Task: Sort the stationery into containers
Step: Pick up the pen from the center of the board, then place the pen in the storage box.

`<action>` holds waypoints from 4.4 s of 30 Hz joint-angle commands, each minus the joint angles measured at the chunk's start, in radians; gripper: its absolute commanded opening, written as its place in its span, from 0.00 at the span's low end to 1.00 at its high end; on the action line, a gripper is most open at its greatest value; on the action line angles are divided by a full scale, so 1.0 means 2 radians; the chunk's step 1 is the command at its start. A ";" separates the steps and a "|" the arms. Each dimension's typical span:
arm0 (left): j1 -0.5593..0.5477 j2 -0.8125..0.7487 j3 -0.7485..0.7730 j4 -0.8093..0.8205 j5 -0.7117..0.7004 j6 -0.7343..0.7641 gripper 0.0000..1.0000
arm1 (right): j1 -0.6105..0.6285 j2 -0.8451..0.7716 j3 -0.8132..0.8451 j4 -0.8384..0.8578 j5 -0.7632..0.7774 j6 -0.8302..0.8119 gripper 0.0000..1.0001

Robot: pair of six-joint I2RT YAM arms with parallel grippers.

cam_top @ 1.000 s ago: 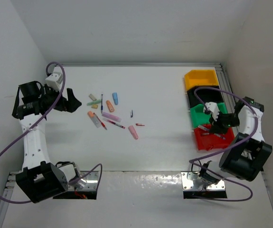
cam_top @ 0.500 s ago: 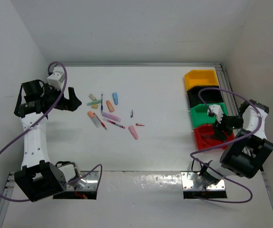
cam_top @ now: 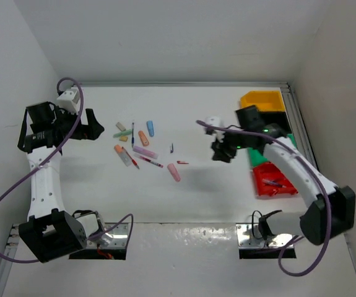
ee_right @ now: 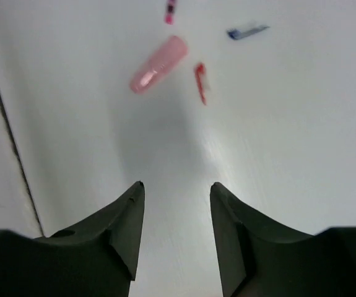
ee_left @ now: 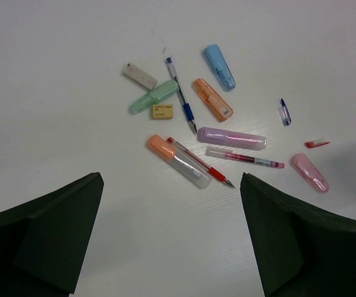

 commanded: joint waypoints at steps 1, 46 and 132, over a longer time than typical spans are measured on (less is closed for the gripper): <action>0.013 0.009 0.012 0.022 -0.002 -0.023 1.00 | 0.098 0.076 0.021 0.168 0.071 0.237 0.46; 0.112 0.042 -0.016 0.001 0.057 0.052 1.00 | 0.284 0.516 0.317 0.260 0.173 0.261 0.28; -0.354 0.164 0.113 -0.049 -0.064 0.140 0.72 | -0.461 0.034 0.048 -0.271 -0.194 -0.301 0.39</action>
